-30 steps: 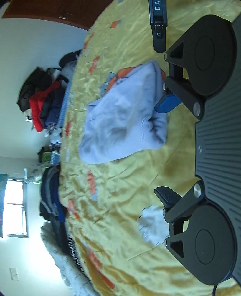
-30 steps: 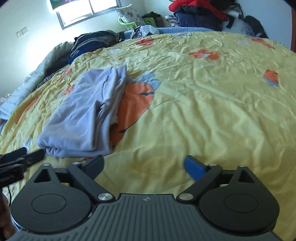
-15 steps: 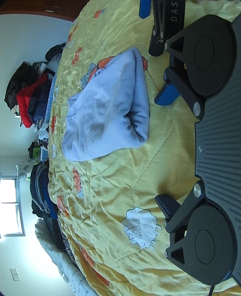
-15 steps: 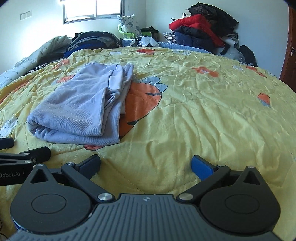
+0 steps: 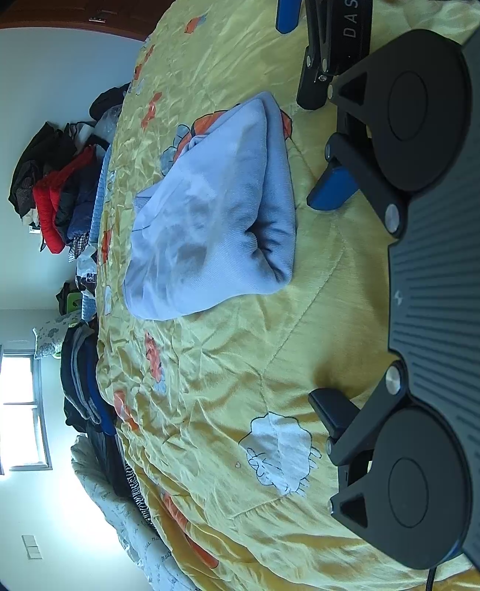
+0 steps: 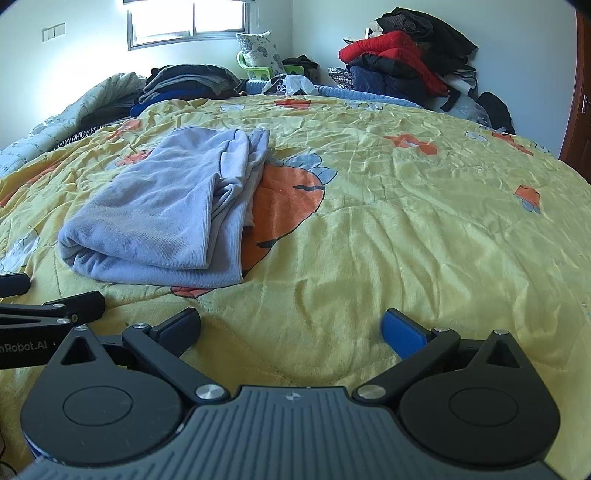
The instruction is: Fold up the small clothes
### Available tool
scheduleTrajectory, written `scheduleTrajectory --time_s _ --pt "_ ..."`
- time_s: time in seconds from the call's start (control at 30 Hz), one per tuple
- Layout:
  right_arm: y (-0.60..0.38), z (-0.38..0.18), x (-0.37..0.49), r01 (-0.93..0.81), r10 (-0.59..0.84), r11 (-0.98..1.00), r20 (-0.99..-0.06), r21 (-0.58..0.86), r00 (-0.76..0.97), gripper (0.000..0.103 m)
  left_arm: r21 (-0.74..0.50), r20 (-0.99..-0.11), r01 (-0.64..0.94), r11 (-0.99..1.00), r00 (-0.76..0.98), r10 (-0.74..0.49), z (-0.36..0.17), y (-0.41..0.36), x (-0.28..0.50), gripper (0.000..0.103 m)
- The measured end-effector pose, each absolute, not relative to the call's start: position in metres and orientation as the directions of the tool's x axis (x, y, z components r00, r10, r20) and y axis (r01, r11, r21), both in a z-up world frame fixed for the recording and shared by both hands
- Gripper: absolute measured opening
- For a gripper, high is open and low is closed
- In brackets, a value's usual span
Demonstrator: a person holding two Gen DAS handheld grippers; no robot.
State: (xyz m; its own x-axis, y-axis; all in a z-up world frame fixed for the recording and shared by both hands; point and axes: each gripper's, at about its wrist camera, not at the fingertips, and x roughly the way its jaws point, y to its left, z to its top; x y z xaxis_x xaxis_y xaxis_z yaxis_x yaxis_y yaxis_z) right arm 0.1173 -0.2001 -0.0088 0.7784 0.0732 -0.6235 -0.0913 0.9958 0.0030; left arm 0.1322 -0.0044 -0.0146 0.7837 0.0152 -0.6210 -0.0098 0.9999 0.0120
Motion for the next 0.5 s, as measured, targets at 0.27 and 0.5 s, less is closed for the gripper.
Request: scheduleTrajectory --time_s 0.27,0.5 --pt "-0.1995 -0.009 0.1155 -0.09 0.07 0.996 -0.623 -0.001 0.779 0.103 0.009 -0.621 -0.008 1.0 0.784 0.012 -0.0145 -0.0051 0.1321 0.103" --pt "-0.1994 -0.0091 0.1151 -0.091 0.07 0.996 -0.623 -0.002 0.779 0.103 0.008 -0.62 -0.009 1.0 0.784 0.012 -0.0145 -0.0047 0.1319 0.103"
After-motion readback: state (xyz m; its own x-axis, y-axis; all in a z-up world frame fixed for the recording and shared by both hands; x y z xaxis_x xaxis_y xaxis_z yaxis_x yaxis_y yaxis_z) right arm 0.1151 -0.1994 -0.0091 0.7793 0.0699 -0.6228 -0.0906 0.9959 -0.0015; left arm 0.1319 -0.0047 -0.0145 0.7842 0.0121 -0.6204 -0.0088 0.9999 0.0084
